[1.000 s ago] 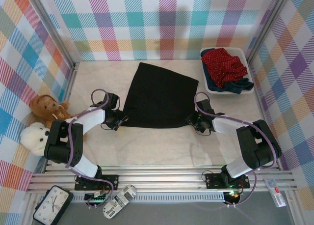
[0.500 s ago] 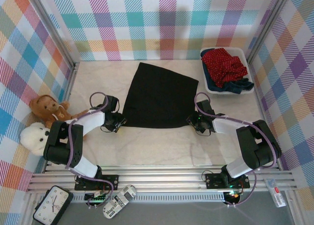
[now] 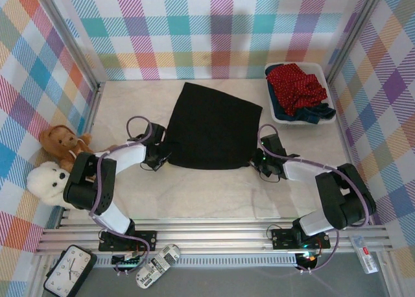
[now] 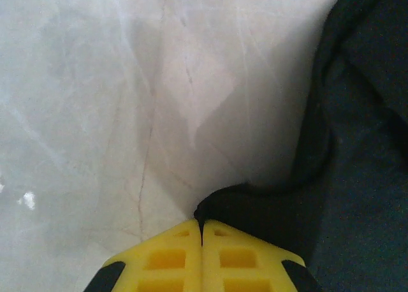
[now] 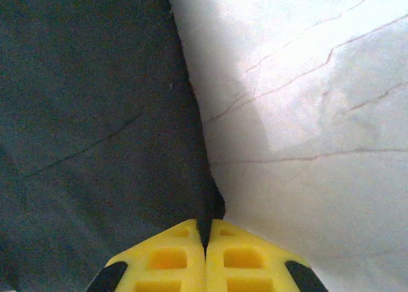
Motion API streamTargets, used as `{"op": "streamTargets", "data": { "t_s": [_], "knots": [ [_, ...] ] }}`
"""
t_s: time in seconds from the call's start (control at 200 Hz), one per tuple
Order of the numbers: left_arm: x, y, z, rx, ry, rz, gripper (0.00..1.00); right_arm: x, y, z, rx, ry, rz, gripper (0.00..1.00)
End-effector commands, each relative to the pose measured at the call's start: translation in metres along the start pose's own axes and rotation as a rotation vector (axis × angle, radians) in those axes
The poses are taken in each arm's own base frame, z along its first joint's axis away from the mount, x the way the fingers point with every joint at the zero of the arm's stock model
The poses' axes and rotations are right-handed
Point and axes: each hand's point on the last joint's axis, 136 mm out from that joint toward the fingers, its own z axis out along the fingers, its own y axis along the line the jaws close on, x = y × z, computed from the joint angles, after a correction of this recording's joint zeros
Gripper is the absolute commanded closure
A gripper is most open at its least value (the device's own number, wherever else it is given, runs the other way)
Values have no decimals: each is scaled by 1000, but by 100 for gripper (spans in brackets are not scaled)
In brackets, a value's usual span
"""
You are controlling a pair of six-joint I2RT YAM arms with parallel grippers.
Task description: Fold and stack the skirts
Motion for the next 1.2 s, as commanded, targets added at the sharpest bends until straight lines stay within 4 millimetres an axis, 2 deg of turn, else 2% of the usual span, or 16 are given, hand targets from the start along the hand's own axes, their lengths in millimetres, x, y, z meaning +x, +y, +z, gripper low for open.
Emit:
{"op": "streamTargets", "data": {
  "t_s": [0.0, 0.14, 0.205, 0.355, 0.475, 0.555, 0.695, 0.815, 0.905, 1.01, 1.075, 1.2],
  "knots": [
    [7, 27, -20, -48, -67, -19, 100, 18, -2, -9, -22, 70, -89, 100],
    [21, 61, -52, -107, -124, -27, 100, 33, -7, -28, -27, 122, -187, 100],
    [23, 70, -72, -113, -169, -30, 100, 38, -4, -42, -45, 131, -236, 100],
    [17, 65, -117, -71, -271, 11, 100, 48, 7, -69, -119, 149, -289, 100],
    [18, 65, -116, -96, -258, 35, 100, 45, 1, -72, -94, 121, -262, 100],
    [17, 53, -119, -67, -244, 40, 100, 43, 1, -71, -90, 114, -224, 100],
    [-5, 32, -163, -28, -358, 77, 100, 39, 15, -80, -139, 98, -214, 100],
    [-11, 28, -178, -25, -384, 116, 100, 37, 24, -92, -166, 84, -217, 100],
    [-16, 13, -193, 22, -398, 131, 100, 31, 38, -106, -216, 48, -209, 100],
    [-29, -16, -217, 92, -444, 182, 100, 13, 51, -119, -246, -47, -181, 100],
    [-40, -34, -224, 92, -476, 225, 100, -2, 50, -120, -210, -107, -137, 100],
    [-70, -72, -220, 106, -525, 277, 100, -37, 49, -111, -116, -192, -22, 100]
  ]
}}
